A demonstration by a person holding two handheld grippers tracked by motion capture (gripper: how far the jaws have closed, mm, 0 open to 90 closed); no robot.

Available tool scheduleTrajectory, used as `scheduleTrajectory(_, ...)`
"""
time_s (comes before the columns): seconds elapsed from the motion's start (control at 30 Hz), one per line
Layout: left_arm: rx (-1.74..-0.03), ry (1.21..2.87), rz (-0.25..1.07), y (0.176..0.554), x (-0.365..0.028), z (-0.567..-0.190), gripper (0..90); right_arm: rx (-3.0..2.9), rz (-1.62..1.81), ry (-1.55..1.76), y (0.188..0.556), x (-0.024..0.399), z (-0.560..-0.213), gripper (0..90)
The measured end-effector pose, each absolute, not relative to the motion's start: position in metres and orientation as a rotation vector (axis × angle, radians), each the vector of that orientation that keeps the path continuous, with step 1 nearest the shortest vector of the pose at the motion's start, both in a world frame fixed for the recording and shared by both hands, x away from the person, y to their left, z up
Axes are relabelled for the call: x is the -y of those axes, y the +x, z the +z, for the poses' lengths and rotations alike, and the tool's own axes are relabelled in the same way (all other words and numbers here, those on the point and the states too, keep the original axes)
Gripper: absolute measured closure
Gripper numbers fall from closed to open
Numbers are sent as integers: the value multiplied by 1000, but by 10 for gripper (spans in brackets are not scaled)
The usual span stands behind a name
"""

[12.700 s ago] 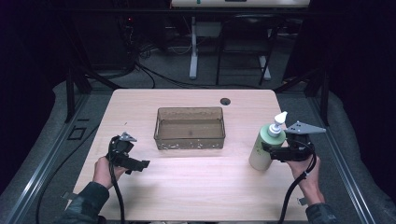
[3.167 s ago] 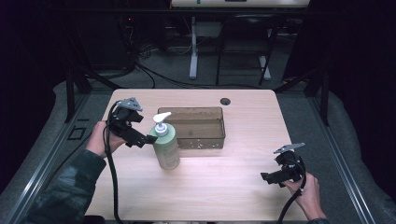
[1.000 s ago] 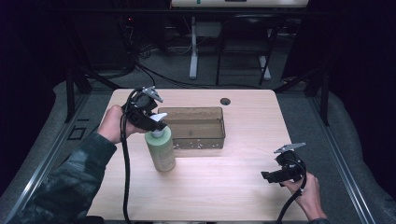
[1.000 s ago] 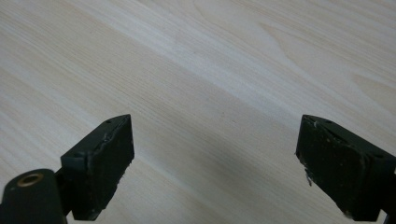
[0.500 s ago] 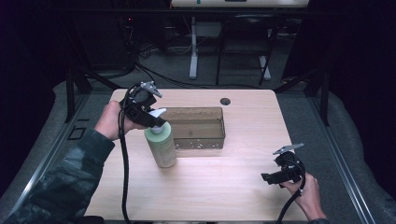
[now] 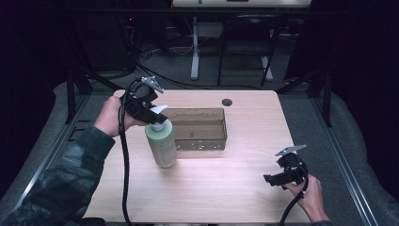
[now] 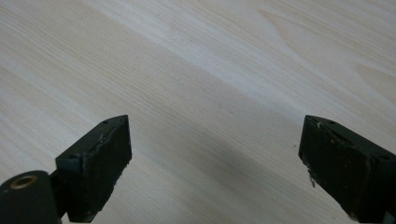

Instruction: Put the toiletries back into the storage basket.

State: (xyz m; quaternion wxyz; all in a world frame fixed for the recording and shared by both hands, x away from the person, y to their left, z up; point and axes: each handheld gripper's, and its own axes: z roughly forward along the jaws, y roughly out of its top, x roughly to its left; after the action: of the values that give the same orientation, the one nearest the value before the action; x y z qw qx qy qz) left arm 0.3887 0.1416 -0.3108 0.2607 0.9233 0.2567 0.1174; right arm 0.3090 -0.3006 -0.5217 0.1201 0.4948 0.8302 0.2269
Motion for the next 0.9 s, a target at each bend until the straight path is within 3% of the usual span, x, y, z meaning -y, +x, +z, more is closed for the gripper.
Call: scheduleTrajectory(0.9, -693, 2492, 348, 393, -143, -286, 641, -2430, 643, 1443, 309, 300, -523, 84)
